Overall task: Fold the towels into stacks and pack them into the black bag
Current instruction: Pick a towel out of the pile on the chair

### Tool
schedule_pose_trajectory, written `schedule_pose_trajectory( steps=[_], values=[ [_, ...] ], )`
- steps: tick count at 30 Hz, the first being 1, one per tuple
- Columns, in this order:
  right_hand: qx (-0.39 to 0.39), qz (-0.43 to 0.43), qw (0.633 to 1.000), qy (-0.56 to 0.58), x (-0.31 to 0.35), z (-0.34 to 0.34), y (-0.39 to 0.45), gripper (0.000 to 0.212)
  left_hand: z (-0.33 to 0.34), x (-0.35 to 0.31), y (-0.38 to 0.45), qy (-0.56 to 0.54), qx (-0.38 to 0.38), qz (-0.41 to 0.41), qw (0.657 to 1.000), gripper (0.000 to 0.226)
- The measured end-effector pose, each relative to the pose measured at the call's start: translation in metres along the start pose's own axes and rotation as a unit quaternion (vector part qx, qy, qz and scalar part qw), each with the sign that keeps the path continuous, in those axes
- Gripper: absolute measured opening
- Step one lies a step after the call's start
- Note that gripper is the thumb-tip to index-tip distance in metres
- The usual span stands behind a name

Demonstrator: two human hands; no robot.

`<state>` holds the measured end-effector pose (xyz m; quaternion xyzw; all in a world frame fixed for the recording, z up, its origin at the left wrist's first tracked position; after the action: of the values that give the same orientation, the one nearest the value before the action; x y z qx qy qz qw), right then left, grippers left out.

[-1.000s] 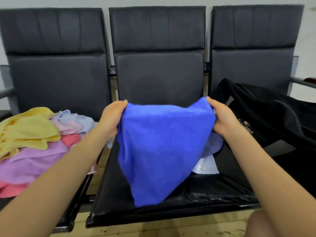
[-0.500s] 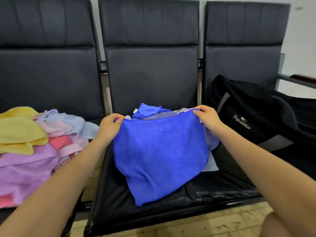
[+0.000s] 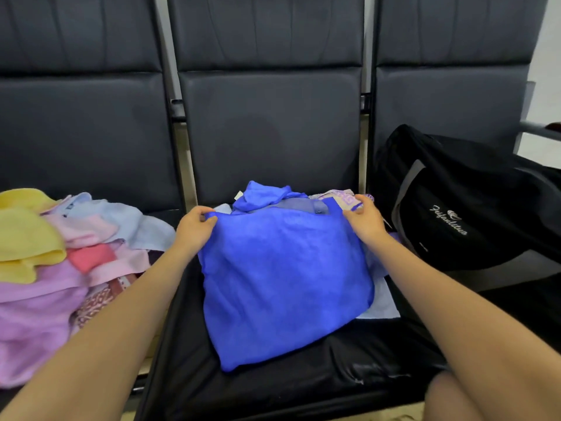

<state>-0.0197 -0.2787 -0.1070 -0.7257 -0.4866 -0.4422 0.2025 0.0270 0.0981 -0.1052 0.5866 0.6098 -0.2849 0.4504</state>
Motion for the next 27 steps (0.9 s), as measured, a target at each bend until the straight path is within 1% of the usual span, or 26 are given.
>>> schedule_pose_trajectory(
  steps=[2, 4, 6, 9, 12, 14, 15, 16, 18, 20, 21, 22, 23, 24, 26, 27],
  values=[
    [0.002, 0.006, 0.999, -0.042, -0.007, 0.005, 0.001, 0.047, 0.002, 0.008, -0.002, 0.034, 0.011, -0.014, 0.999, 0.031],
    [-0.027, -0.006, 0.997, -0.067, -0.008, 0.001, -0.004, 0.052, -0.002, 0.007, -0.005, 0.041, 0.003, -0.008, 0.999, 0.043],
    [-0.061, -0.007, 0.994, -0.095, -0.007, -0.009, -0.013, 0.059, -0.006, -0.002, -0.012, 0.066, -0.009, 0.015, 0.998, 0.052],
    [-0.089, -0.010, 0.991, -0.104, -0.010, -0.021, -0.030, 0.059, -0.011, -0.008, -0.031, 0.095, -0.027, 0.035, 0.994, 0.050],
    [-0.076, -0.007, 0.992, -0.103, -0.018, -0.028, -0.050, 0.046, -0.013, -0.006, -0.059, 0.084, -0.019, 0.023, 0.996, 0.042],
    [-0.040, 0.002, 0.992, -0.120, -0.024, -0.028, -0.064, 0.029, -0.012, 0.000, -0.077, 0.075, 0.007, 0.004, 0.997, 0.043],
    [-0.014, 0.012, 0.991, -0.135, -0.028, -0.026, -0.069, 0.018, -0.012, 0.004, -0.087, 0.074, 0.021, -0.012, 0.997, 0.047],
    [0.015, 0.020, 0.987, -0.156, -0.032, -0.024, -0.074, 0.012, -0.011, 0.010, -0.095, 0.073, 0.036, -0.030, 0.996, 0.052],
    [0.068, 0.036, 0.980, -0.181, -0.040, -0.020, -0.083, 0.032, -0.012, 0.015, -0.113, 0.059, 0.066, -0.058, 0.994, 0.060],
    [0.118, 0.064, 0.978, -0.159, -0.046, -0.016, -0.092, 0.043, -0.012, 0.018, -0.123, 0.029, 0.072, -0.064, 0.995, 0.047],
    [0.150, 0.090, 0.977, -0.121, -0.048, -0.013, -0.098, 0.041, -0.011, 0.017, -0.127, -0.002, 0.069, -0.077, 0.995, 0.039],
    [0.193, 0.121, 0.971, -0.076, -0.050, -0.010, -0.104, 0.033, -0.011, 0.018, -0.129, -0.040, 0.065, -0.098, 0.992, 0.036],
    [0.240, 0.146, 0.959, -0.044, -0.050, -0.007, -0.112, 0.024, -0.011, 0.018, -0.133, -0.073, 0.066, -0.119, 0.988, 0.035],
    [0.282, 0.148, 0.947, -0.044, -0.051, -0.004, -0.118, 0.022, -0.009, 0.021, -0.135, -0.079, 0.074, -0.135, 0.985, 0.037],
    [0.353, 0.119, 0.925, -0.078, -0.052, -0.001, -0.125, 0.036, -0.007, 0.019, -0.140, -0.014, 0.120, -0.127, 0.984, 0.030],
    [0.371, 0.105, 0.918, -0.093, -0.052, -0.002, -0.128, 0.036, -0.006, 0.019, -0.142, 0.021, 0.148, -0.119, 0.982, 0.027]
  ],
)
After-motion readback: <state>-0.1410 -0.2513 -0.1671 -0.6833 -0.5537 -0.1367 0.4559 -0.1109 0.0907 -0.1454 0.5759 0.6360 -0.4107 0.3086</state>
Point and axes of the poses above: each hand's wrist, its own y-axis towards the middle knuckle, its own z-axis out of the palm, x = y × z, the point moved 6 cm from there along y, towards the middle knuckle, and after that the axes turned 7 degrees about -y, right-handed, at the moved point
